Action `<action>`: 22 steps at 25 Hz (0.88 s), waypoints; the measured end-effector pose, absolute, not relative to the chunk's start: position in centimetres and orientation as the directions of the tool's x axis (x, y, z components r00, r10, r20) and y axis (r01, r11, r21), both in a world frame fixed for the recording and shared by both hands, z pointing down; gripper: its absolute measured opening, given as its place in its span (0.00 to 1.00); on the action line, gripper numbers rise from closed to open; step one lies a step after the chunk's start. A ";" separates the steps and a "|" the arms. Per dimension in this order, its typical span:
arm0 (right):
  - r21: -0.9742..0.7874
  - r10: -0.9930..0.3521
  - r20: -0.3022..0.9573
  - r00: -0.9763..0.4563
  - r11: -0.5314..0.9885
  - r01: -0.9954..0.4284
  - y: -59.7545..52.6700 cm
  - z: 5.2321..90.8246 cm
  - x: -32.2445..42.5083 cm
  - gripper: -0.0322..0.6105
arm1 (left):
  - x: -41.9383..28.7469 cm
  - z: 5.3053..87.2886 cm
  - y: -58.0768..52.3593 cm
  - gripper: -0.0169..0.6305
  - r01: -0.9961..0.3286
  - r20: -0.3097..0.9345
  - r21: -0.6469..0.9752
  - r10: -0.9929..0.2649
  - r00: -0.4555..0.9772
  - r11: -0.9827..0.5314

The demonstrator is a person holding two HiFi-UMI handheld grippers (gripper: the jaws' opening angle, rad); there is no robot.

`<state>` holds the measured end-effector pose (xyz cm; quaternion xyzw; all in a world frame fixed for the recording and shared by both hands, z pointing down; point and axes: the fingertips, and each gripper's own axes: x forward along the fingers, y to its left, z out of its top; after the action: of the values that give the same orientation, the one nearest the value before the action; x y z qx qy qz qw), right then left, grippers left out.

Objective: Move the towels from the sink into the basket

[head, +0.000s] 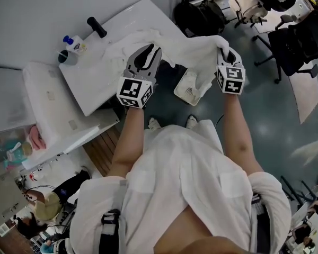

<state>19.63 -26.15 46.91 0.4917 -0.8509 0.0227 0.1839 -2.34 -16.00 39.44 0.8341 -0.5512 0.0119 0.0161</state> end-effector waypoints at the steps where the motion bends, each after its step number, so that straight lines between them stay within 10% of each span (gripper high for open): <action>1: 0.135 -0.829 0.334 -0.449 0.514 -0.847 -26.2 46.9 20.5 0.15 | -1.5 39.5 -16.2 0.16 -0.918 0.038 0.015 -0.917 0.397 -0.396; 22: 0.066 -0.790 0.362 -0.494 0.551 -0.832 -27.4 50.8 29.1 0.15 | 8.0 42.5 -17.6 0.16 -0.923 0.071 0.039 -0.920 0.385 -0.383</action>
<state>29.14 -27.41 50.80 0.4704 -0.8623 0.0589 0.1778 8.04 -17.63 42.50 0.8313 -0.5544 0.0186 0.0359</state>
